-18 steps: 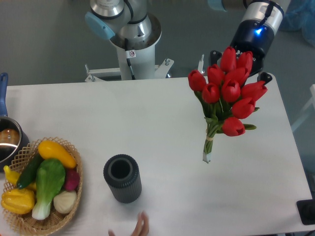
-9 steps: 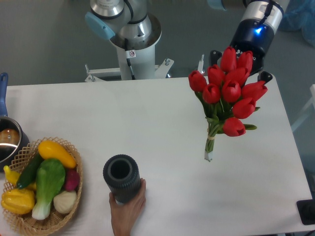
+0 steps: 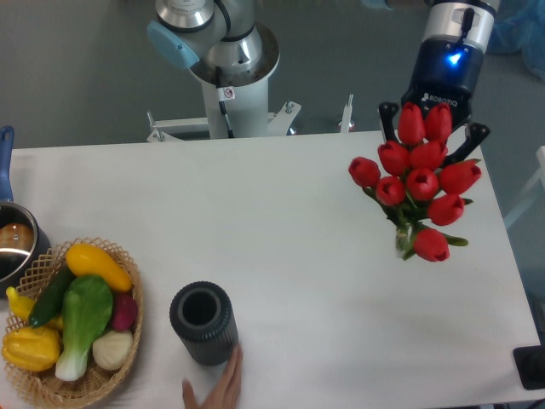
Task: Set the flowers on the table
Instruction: 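Lower the held tulip bunch toward the table beside the black cylinder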
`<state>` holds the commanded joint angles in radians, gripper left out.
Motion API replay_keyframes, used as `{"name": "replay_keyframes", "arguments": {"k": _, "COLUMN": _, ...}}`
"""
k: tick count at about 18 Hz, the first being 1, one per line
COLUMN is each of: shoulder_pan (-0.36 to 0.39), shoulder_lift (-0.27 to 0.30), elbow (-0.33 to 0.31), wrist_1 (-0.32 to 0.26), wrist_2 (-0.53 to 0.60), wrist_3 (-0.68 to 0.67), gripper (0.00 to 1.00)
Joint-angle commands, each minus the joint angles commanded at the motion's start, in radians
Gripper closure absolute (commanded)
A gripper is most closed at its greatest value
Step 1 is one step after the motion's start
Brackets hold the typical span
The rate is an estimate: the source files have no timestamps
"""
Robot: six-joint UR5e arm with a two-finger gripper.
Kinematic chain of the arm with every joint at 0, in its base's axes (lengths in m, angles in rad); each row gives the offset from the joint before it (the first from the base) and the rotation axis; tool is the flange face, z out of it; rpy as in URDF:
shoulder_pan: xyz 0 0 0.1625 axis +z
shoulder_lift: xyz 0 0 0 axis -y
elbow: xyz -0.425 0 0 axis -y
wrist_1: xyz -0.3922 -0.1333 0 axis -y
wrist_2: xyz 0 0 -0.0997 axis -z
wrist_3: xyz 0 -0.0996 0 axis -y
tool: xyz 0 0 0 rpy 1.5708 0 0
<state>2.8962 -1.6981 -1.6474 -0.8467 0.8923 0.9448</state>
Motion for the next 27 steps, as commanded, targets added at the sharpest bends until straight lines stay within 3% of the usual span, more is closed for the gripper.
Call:
{"name": "replay_keyframes", "arguments": {"k": 5, "shoulder_pan": -0.083, "shoulder_lift": -0.024, "elbow": -0.009, "wrist_1": -0.011, "wrist_2": 0.281, "wrist_3": 0.087, "gripper": 0.66}}
{"name": "replay_keyframes", "arguments": {"k": 9, "shoulder_pan": -0.187, "shoulder_lift": -0.104, "elbow": -0.011, "wrist_1": -0.008, "wrist_2": 0.5, "wrist_3": 0.126, "gripper": 0.66}}
{"name": "replay_keyframes", "arguments": {"k": 17, "shoulder_pan": -0.265, "shoulder_lift": -0.251, "elbow": -0.005, "wrist_1": -0.005, "wrist_2": 0.642, "wrist_3": 0.216, "gripper": 0.66}}
{"name": "replay_keyframes", "arguments": {"k": 27, "shoulder_pan": -0.331, "shoulder_lift": -0.325, "elbow": -0.023, "wrist_1": -0.009, "wrist_2": 0.634, "wrist_3": 0.213, "gripper": 0.66}}
